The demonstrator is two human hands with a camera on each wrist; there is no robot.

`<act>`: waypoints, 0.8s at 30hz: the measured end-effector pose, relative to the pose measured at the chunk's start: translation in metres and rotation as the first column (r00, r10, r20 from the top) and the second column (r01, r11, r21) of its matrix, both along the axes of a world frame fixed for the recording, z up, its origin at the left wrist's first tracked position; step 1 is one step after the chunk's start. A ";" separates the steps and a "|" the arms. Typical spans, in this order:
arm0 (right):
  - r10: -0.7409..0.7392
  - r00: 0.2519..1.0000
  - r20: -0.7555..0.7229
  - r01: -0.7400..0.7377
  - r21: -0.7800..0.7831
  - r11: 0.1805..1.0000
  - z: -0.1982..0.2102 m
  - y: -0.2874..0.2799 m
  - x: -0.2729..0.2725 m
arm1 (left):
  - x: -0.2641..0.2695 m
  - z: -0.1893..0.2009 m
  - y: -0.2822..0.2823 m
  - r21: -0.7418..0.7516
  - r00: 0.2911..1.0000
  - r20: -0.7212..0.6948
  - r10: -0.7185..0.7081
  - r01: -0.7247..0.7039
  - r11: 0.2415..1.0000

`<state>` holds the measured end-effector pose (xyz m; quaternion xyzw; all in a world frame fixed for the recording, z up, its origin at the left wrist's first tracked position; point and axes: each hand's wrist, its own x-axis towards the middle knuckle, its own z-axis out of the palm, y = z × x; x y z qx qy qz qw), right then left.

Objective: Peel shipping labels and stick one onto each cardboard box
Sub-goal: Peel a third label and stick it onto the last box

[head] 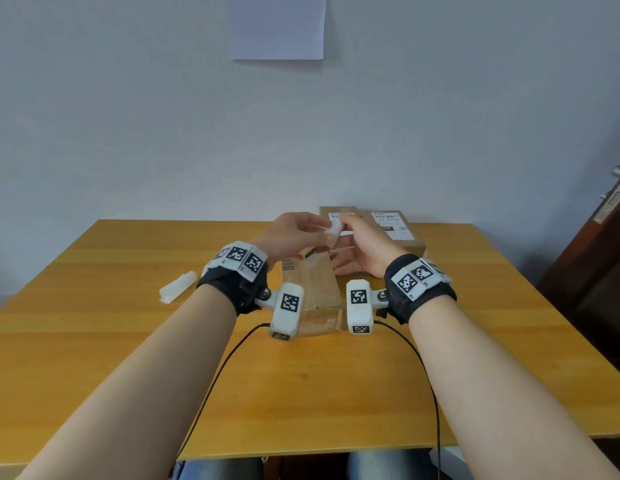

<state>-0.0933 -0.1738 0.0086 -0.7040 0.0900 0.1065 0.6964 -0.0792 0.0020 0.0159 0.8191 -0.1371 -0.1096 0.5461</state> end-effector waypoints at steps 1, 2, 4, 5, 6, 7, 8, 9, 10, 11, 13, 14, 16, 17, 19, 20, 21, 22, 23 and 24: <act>0.007 1.000 -0.009 -0.007 -0.005 1.000 -0.001 -0.001 0.000 | 0.002 -0.002 -0.004 0.038 1.000 0.019 -0.014 0.013 0.999; 0.015 1.000 -0.015 -0.015 -0.007 1.000 -0.001 -0.003 0.001 | 0.003 -0.003 -0.007 0.058 0.999 0.037 -0.020 0.018 0.998; 0.047 0.999 -0.017 -0.048 -0.017 0.999 -0.003 -0.006 0.001 | 0.007 -0.008 -0.010 0.061 0.998 0.055 -0.008 0.004 0.998; 0.069 0.998 -0.013 -0.070 -0.031 0.997 -0.003 -0.007 0.001 | 0.009 -0.010 -0.010 0.060 0.998 0.063 0.020 -0.023 0.998; 0.089 0.996 -0.008 -0.090 -0.053 0.995 -0.003 -0.007 0.000 | 0.012 -0.013 -0.010 0.052 0.996 0.073 0.055 -0.059 0.997; 0.105 0.994 -0.004 -0.105 -0.078 0.991 -0.003 -0.008 0.000 | 0.015 -0.016 -0.010 0.034 0.992 0.085 0.097 -0.100 0.994; 0.116 0.993 -0.002 -0.115 -0.103 0.988 -0.003 -0.009 -0.001 | 0.017 -0.018 -0.009 0.011 0.985 0.096 0.144 -0.145 0.989; 0.124 0.992 -0.004 -0.123 -0.123 0.985 -0.004 -0.010 -0.002 | 0.019 -0.020 -0.008 -0.016 0.977 0.095 0.190 -0.190 0.982; 0.130 0.991 -0.009 -0.130 -0.138 0.982 -0.004 -0.012 -0.003 | 0.021 -0.022 -0.007 -0.039 0.969 0.087 0.232 -0.229 0.973; 0.139 0.990 -0.014 -0.140 -0.152 0.979 -0.004 -0.013 -0.004 | 0.024 -0.024 -0.006 -0.057 0.962 0.079 0.263 -0.259 0.964; 0.150 0.988 -0.025 -0.151 -0.191 0.970 -0.007 -0.016 -0.005 | 0.028 -0.028 -0.003 -0.075 0.952 0.053 0.300 -0.296 0.952; 0.145 0.989 -0.028 -0.148 -0.213 0.966 -0.009 -0.016 -0.005 | 0.029 -0.029 -0.002 -0.083 0.950 0.042 0.309 -0.305 0.949; 0.124 0.992 -0.032 -0.128 -0.264 0.956 -0.015 -0.017 -0.003 | 0.029 -0.032 -0.001 -0.103 0.951 0.012 0.308 -0.305 0.947; 0.113 0.993 -0.033 -0.118 -0.301 0.946 -0.018 -0.017 -0.001 | 0.030 -0.033 0.000 -0.119 0.953 -0.016 0.302 -0.302 0.946; 0.100 0.994 -0.050 -0.111 -0.376 0.920 -0.025 -0.016 0.002 | 0.030 -0.035 0.000 -0.154 0.952 -0.074 0.296 -0.305 0.940; 0.091 0.994 -0.068 -0.111 -0.396 0.912 -0.028 -0.014 0.003 | 0.031 -0.035 0.000 -0.160 0.950 -0.093 0.298 -0.310 0.937; 0.082 0.993 -0.085 -0.110 -0.409 0.906 -0.030 -0.013 0.004 | 0.033 -0.036 0.000 -0.164 0.948 -0.110 0.300 -0.315 0.935; 0.075 0.992 -0.098 -0.110 -0.427 0.897 -0.032 -0.013 0.005 | 0.033 -0.036 0.001 -0.170 0.945 -0.128 0.301 -0.320 0.932; 0.073 0.992 -0.105 -0.113 -0.448 0.887 -0.035 -0.012 0.006 | 0.033 -0.035 0.001 -0.176 0.943 -0.141 0.301 -0.323 0.930; 0.075 0.991 -0.111 -0.119 -0.467 0.876 -0.036 -0.013 0.008 | 0.033 -0.034 0.001 -0.180 0.941 -0.148 0.303 -0.327 0.928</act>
